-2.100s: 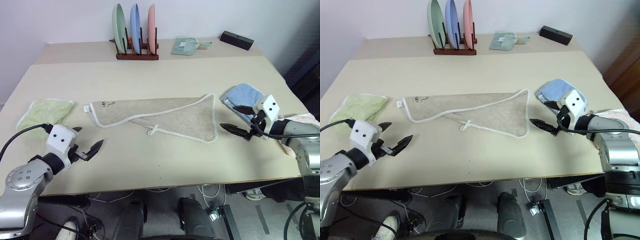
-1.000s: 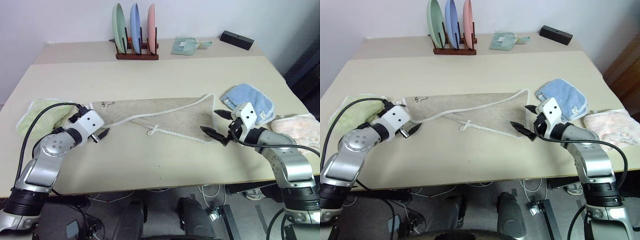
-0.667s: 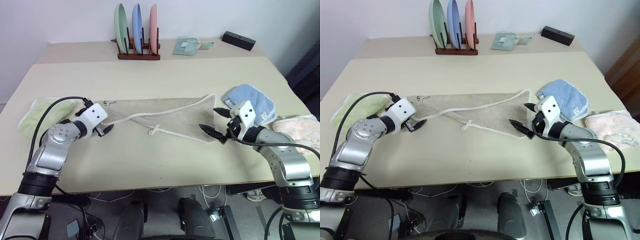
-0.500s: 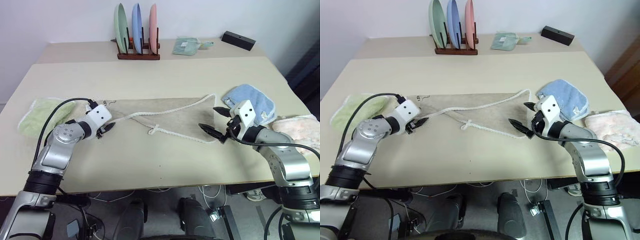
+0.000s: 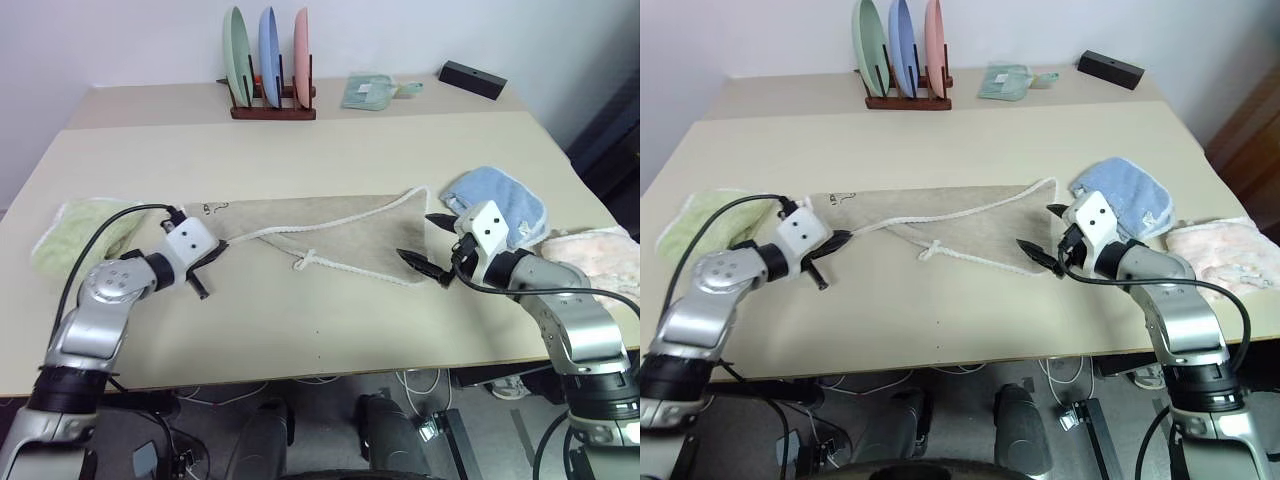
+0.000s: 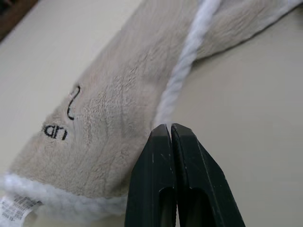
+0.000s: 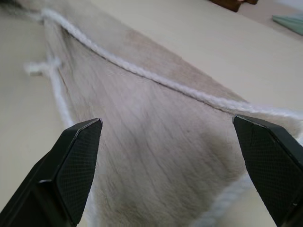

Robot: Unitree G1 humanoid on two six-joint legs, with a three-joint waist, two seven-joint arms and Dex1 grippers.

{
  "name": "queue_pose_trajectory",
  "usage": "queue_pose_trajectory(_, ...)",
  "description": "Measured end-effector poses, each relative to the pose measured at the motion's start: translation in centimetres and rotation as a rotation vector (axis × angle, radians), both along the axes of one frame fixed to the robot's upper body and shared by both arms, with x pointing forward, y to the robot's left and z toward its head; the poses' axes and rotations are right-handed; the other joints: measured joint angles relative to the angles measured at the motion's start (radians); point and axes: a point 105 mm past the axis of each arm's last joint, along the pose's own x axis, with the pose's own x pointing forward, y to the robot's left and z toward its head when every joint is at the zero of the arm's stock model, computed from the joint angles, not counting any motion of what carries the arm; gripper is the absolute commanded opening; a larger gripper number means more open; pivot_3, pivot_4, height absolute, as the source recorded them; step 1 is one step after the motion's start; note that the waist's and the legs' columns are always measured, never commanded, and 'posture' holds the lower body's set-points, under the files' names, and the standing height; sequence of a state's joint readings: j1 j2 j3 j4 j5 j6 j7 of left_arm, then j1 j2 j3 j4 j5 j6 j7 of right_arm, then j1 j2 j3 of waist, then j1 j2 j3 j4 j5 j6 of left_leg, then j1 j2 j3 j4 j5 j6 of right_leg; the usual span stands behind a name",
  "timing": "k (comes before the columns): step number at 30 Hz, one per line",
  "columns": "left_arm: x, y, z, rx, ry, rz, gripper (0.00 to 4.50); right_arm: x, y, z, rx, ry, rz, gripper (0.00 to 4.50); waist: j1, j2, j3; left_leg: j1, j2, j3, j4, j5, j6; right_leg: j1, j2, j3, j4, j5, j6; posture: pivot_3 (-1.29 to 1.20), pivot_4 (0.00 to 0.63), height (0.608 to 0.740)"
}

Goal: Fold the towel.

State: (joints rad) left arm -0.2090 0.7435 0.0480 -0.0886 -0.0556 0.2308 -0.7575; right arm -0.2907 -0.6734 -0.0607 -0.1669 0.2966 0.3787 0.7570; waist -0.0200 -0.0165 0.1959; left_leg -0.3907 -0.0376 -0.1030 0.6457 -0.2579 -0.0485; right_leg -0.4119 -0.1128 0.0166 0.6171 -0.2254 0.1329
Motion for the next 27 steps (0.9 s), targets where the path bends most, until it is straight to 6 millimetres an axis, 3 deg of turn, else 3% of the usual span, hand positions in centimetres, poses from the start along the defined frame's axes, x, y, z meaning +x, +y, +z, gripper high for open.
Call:
queue_pose_trajectory(1,-0.2,0.4,0.1,-0.001,-0.005,0.013,0.07,0.2,-0.1,0.5,-0.008,-0.016,0.003,4.5,0.002,0.0,0.0,0.0,0.0,0.0,0.0,0.0,0.0,0.0,0.0,0.0,0.0,0.0,0.0,0.0,0.15,0.74)
queue_pose_trajectory(4,-0.1,1.1,0.1,-0.016,-0.008,0.062,0.95,0.7,0.1,1.2,-0.018,-0.043,0.019,4.5,0.009,0.0,0.0,0.0,0.0,-0.001,0.001,0.0,0.0,0.001,0.0,0.0,0.0,0.0,0.0,0.0,0.15,0.74)
queue_pose_trajectory(11,0.8,2.3,-1.1,0.12,-0.024,0.126,4.35,1.0,0.1,-0.1,-0.03,-0.011,0.033,4.5,0.006,0.0,0.0,0.0,0.0,0.0,0.0,0.0,0.0,0.001,0.0,0.0,0.0,0.0,0.0,0.0,0.15,0.74)
queue_pose_trajectory(15,2.2,2.2,-0.6,0.194,-0.082,0.116,4.35,1.2,0.0,-0.1,-0.035,-0.018,0.039,4.5,0.008,0.0,0.0,0.0,0.0,0.0,0.001,0.0,0.0,0.002,0.0,0.0,0.0,0.0,0.0,0.0,0.15,0.74)
queue_pose_trajectory(21,4.3,1.0,-0.5,0.168,-0.101,0.093,4.35,1.2,0.0,-0.2,-0.034,-0.02,0.04,4.5,0.011,0.0,0.0,0.0,-0.001,-0.001,0.001,0.0,0.0,0.002,0.0,-0.001,0.0,0.0,0.0,0.0,0.15,0.74)
queue_pose_trajectory(24,5.1,0.0,-0.6,0.151,-0.105,0.073,3.59,1.2,0.0,-0.3,-0.03,-0.019,0.034,4.5,0.012,0.0,-0.001,0.0,-0.001,-0.001,0.001,0.0,0.0,0.002,0.0,-0.001,0.0,0.0,0.001,0.0,0.15,0.74)
queue_pose_trajectory(27,5.3,-0.9,-1.2,0.133,-0.092,0.046,2.13,0.9,0.0,-0.6,-0.03,-0.017,0.028,4.5,0.009,0.0,-0.001,0.0,-0.001,-0.001,0.001,0.0,0.0,0.002,0.0,-0.001,0.0,0.0,0.001,0.0,0.15,0.74)
